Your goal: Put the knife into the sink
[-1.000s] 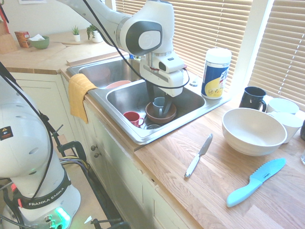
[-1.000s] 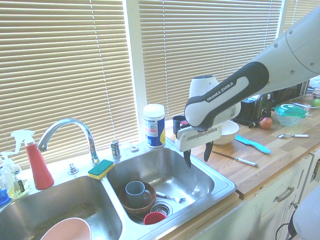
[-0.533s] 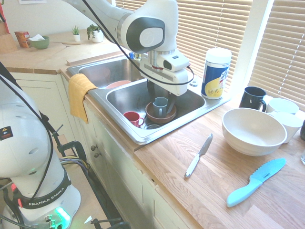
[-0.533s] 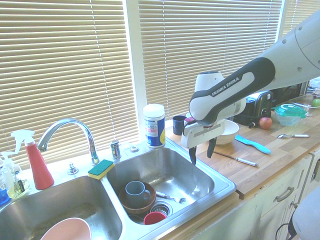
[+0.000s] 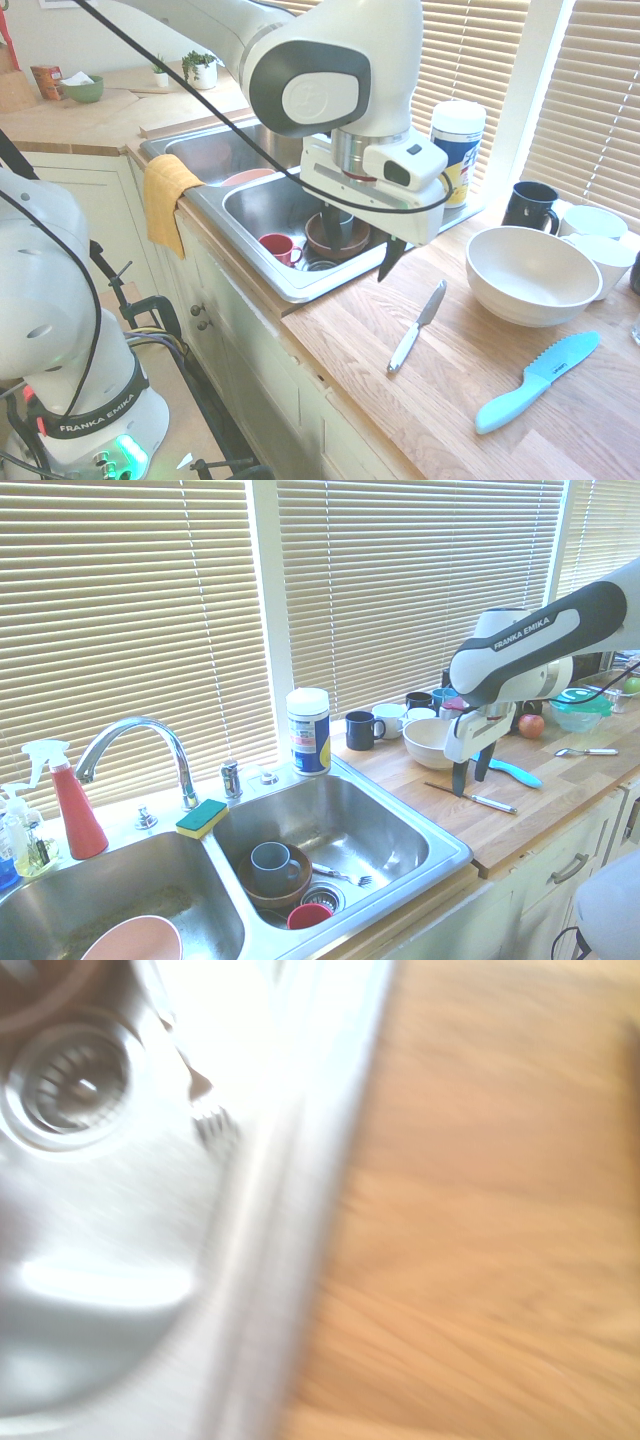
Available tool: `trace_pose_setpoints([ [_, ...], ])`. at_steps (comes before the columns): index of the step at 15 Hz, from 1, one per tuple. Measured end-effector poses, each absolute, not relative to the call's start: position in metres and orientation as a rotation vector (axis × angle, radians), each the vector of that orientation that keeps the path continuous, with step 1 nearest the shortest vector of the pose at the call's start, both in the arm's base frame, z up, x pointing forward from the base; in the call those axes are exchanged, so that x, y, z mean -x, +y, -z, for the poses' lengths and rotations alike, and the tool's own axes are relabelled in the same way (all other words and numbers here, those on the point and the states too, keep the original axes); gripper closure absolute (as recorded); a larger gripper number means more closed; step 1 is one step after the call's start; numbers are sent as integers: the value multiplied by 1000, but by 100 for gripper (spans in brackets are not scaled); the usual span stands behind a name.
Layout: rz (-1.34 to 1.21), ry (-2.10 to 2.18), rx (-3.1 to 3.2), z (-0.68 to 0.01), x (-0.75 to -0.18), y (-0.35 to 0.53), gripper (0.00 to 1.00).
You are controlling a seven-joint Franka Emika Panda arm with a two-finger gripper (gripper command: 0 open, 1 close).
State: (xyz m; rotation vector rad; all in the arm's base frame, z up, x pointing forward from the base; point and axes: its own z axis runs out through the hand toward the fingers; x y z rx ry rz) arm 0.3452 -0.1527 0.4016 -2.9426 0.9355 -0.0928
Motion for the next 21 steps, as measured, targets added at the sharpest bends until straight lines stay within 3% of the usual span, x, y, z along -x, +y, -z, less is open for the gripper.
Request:
trace_pose_setpoints([
  [7,108,914,2965,-364,-333,-217,0],
  [15,51,918,2987,-326,-345,-229,0],
  [16,49,917,2988,-324,-346,-229,100],
  [21,52,906,2996,-319,-350,-227,100],
])
